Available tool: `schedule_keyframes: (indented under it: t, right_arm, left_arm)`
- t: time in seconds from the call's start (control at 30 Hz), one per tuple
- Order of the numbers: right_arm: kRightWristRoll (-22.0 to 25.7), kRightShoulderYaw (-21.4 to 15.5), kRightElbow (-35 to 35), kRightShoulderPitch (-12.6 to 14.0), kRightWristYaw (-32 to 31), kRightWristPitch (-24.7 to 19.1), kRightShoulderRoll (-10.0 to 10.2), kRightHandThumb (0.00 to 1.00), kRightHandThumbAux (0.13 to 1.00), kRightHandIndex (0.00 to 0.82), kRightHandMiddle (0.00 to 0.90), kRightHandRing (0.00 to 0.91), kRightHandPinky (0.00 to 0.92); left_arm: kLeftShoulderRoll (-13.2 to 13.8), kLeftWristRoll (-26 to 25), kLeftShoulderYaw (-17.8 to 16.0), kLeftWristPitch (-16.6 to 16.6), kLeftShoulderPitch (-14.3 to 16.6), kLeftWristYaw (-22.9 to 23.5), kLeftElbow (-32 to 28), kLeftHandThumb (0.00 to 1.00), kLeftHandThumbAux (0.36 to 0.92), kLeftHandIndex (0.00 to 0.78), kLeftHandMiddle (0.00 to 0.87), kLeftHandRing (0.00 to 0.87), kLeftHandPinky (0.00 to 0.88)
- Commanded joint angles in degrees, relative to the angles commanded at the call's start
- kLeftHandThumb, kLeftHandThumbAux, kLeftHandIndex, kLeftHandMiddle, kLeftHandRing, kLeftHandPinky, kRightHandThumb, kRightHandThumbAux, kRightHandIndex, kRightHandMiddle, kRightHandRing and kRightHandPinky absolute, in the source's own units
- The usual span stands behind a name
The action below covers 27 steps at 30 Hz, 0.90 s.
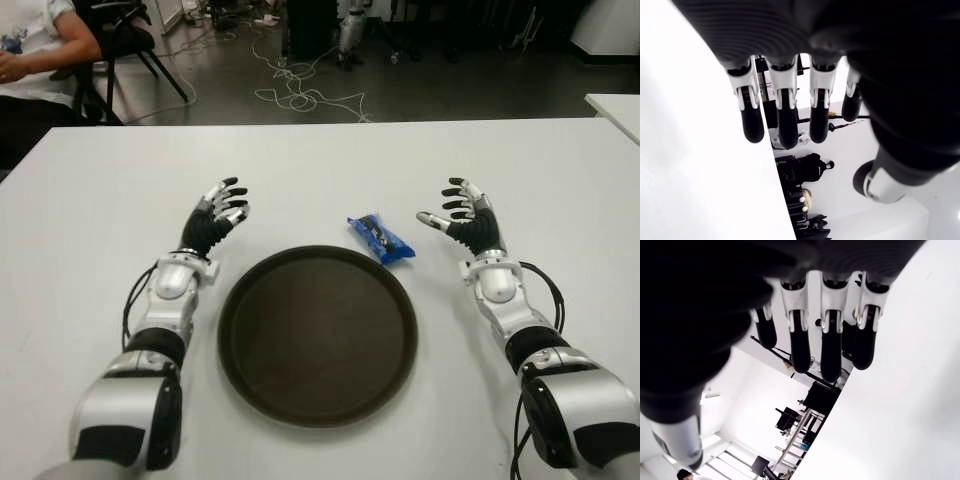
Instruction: Pick up the Oreo
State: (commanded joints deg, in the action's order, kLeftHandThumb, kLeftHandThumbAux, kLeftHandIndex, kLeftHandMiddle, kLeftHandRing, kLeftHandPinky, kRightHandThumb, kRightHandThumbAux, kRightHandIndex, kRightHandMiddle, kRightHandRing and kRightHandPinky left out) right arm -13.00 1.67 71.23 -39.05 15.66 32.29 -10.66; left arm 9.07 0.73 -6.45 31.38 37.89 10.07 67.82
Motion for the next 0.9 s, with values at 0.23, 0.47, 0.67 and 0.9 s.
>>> schedule_keyframes:
  t: [0.23,0.47,0.67,0.9]
  right_arm:
    - [0.17,-0.19,0.0,-0.1,0.22,-0.76,0.14,0.031,0.669,0.202,0.302,0.319,0.341]
    - [-0.18,0.04,-0.03,-0.16,0.91,-1.37,0.12,0.018,0.691,0.212,0.306,0.315,0.327]
    - [0.17,-0.16,-0.06,-0.1,0.42,-0.81,0.15,0.046,0.689,0.211,0.309,0.321,0.339]
    - [0.04,-0.02,-0.14,-0.03,0.15,-0.48,0.05,0.038,0.683,0.202,0.301,0.317,0.332]
  left_arm:
    - [-0.08,-0.28,-0.21,-0.26,0.04,0.29,0.06,0.085,0.676,0.123,0.205,0.203,0.226]
    - [-0.1,-0.15,-0.17,-0.26,0.02,-0.02,-0.1,0.084,0.669,0.122,0.206,0.204,0.228]
    - [-0.11,0.13,-0.01,-0.09,-0.02,-0.37,-0.2,0.08,0.677,0.116,0.204,0.201,0.226]
    - [-0.13,0.03,-0.06,-0.43,0.06,-0.18,-0.23,0.08,0.676,0.119,0.204,0.201,0.223]
